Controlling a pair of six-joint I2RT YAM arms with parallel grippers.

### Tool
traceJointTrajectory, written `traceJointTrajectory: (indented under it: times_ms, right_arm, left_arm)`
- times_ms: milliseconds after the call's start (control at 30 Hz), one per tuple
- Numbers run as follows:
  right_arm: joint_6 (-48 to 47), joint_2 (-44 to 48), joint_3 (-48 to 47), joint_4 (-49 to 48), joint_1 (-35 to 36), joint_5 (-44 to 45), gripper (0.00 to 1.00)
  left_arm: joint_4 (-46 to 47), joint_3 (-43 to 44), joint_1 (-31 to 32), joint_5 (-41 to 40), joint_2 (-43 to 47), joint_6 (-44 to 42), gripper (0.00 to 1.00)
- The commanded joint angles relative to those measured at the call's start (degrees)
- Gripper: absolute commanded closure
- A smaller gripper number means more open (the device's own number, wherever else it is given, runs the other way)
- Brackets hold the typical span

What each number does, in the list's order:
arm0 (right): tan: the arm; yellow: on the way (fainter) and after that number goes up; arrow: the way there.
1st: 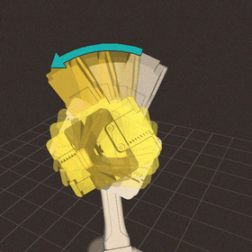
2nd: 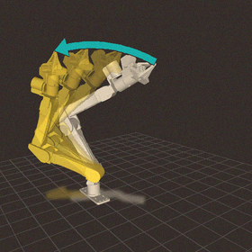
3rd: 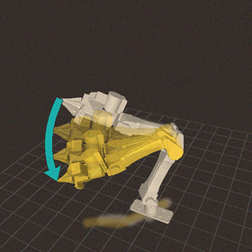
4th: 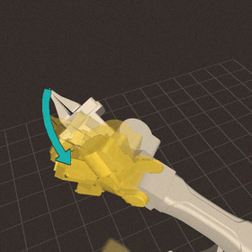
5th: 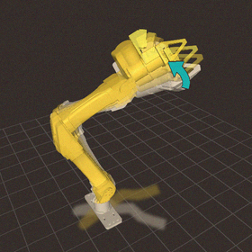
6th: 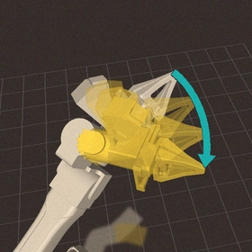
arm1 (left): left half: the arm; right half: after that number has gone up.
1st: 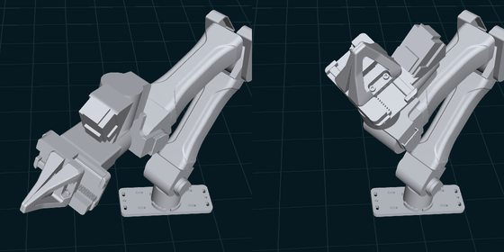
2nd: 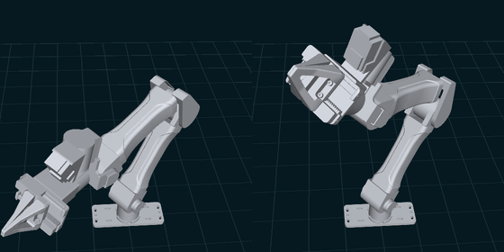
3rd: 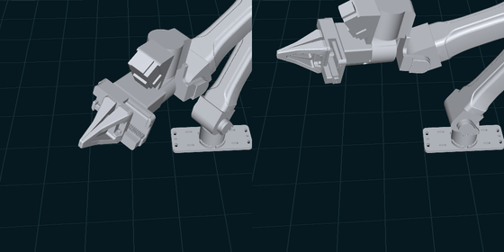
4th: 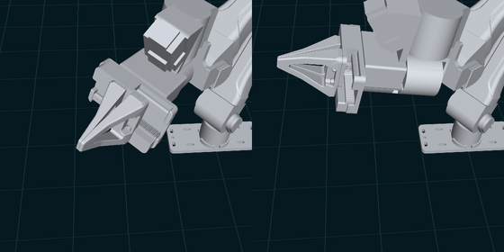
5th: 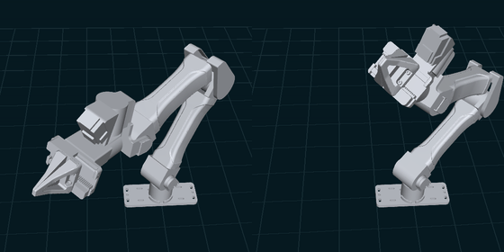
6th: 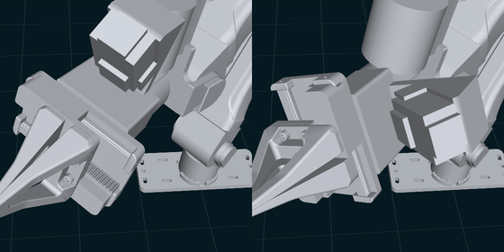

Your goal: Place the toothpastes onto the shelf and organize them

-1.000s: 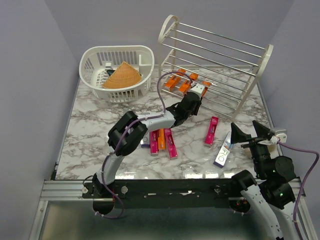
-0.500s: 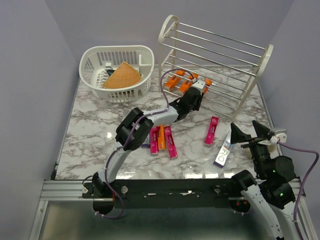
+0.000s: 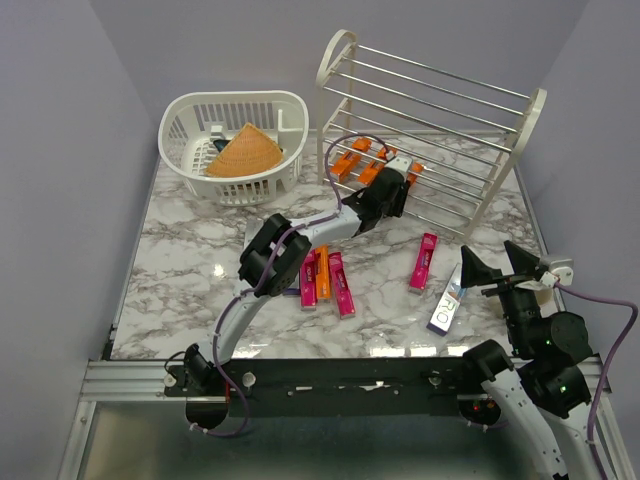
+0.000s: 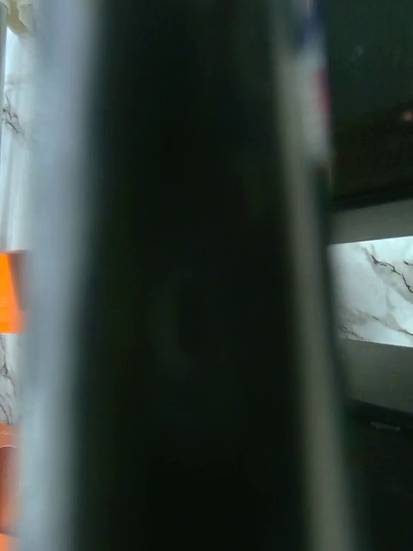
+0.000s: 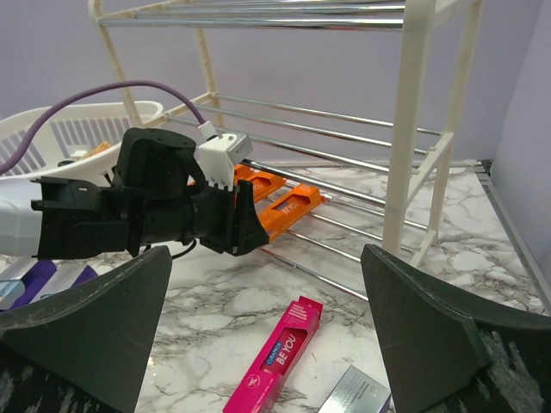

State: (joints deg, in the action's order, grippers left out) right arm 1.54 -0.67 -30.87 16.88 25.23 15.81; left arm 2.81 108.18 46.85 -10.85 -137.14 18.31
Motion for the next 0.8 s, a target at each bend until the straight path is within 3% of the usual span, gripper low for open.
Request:
traceJointTrajectory:
  times_ms: [0, 133, 500, 667, 767]
  right_arm:
    - [-0.4, 16.6, -1.0, 0.8, 0.8, 1.2, 0.0]
    - [-0.4, 16.5, -1.0, 0.7, 0.9, 1.3, 0.0]
    - [-0.5, 16.5, -1.0, 0.7, 1.0, 1.2, 0.0]
    - [-0.5, 16.6, -1.1, 0.8, 1.0, 1.2, 0.0]
    - [-0.6, 16.6, -1.1, 0.9, 1.2, 1.3, 0.0]
  left_arm:
    - [-1.4, 2.1, -0.1, 0.1, -1.0, 2.0, 0.48]
    - [-1.8, 2.5, -0.2, -0.1, -1.6, 2.8, 0.45]
    - [3.0, -5.8, -0.3, -0.7, 5.7, 5.4, 0.19]
    - [5.8, -11.7, -0.3, -0.3, 10.2, 10.1, 0.17]
    - [6.9, -15.0, -0.3, 0.0, 12.7, 13.0, 0.22]
